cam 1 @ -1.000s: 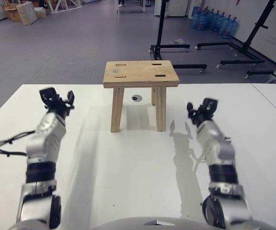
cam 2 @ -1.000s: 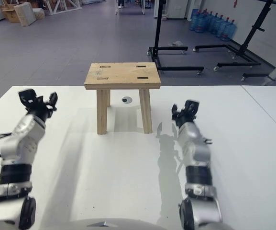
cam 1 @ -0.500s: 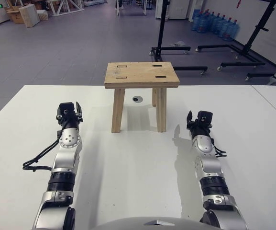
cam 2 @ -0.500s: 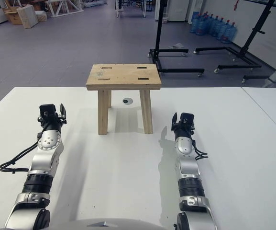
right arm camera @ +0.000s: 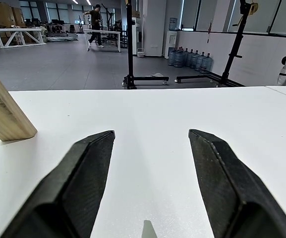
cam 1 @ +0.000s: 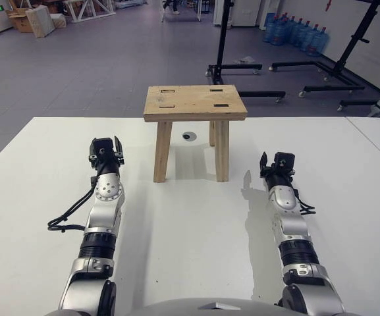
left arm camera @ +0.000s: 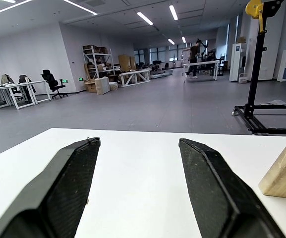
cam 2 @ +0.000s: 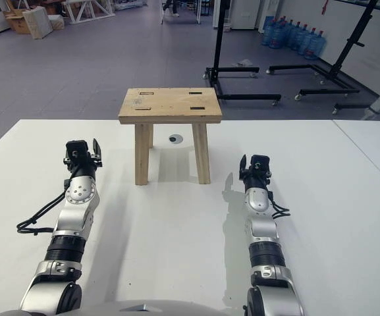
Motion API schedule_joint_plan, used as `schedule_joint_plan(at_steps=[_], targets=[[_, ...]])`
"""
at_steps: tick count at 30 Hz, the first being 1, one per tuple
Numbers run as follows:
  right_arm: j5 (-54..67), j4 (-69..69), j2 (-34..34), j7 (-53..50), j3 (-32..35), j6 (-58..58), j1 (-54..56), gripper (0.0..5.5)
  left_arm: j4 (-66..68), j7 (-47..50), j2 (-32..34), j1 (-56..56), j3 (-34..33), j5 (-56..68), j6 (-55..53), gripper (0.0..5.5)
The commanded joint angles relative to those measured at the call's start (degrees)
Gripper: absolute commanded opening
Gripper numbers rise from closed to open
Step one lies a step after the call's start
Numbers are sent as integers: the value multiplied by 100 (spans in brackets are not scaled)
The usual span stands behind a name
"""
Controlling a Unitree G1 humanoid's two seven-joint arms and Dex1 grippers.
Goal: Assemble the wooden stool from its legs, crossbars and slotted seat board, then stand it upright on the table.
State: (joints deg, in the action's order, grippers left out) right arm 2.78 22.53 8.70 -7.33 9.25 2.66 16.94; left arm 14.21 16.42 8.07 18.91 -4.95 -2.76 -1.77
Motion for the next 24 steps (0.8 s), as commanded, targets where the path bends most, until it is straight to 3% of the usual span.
schedule_joint_plan(at_steps=[1, 24], targets=[[-25, 144, 0, -5, 37, 82, 216, 275, 112, -25, -4, 237, -54, -82, 41, 291], [-144, 741, -107, 130, -191, 488, 636, 275, -469, -31, -24, -253, -362, -256, -159, 291]])
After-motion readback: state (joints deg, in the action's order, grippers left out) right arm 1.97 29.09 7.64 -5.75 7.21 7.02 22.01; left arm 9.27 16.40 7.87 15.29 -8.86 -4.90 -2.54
